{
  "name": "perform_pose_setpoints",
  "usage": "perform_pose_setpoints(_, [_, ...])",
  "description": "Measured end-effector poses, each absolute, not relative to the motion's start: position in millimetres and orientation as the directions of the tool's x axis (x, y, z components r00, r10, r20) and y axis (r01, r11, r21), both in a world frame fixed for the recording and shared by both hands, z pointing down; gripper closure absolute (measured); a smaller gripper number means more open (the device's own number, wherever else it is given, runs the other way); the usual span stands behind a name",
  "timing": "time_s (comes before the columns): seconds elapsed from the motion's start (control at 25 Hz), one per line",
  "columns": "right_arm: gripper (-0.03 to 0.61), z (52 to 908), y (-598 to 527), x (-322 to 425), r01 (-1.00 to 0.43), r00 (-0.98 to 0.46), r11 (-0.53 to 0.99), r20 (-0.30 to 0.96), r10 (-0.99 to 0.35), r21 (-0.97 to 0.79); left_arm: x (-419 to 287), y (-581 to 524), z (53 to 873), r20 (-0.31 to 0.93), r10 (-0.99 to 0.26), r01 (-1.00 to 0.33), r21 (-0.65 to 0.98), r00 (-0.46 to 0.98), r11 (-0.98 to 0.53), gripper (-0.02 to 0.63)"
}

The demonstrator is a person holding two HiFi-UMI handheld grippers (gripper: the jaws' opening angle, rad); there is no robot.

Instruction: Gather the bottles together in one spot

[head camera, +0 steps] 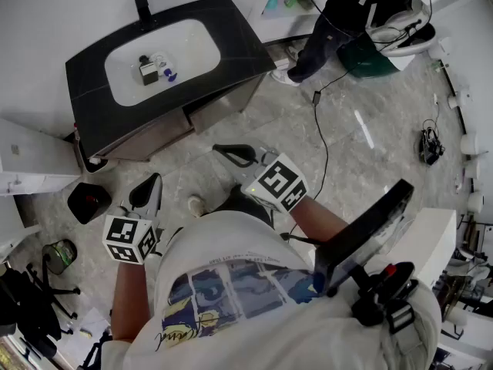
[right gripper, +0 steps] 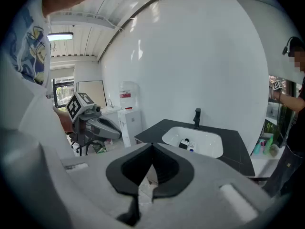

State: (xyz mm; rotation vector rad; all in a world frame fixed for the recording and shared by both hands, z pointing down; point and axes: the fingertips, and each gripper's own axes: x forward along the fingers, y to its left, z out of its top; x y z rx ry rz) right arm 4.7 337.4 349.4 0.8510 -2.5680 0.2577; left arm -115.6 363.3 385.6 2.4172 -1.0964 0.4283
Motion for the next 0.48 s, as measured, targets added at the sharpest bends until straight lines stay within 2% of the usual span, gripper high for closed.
perform_pose_setpoints(0.24, [0.577,350.2,337.4,5.2,-0.61,-0.707,0.792,0.475,-0.524,-0.033,-115.7,357.6,383.1,0.45,-0.619,-0.757,0.256,0.644,-0.601,0.611])
perform_pose_setpoints(0.48, [0.575,339.1,317.3,8.4,-0.646,-0.689,0.763,0.437,-0.578,-0.012,-117.0,344.4,380.9,0.434,-0.623,-0.752,0.259,0.651,-0.606,0.611])
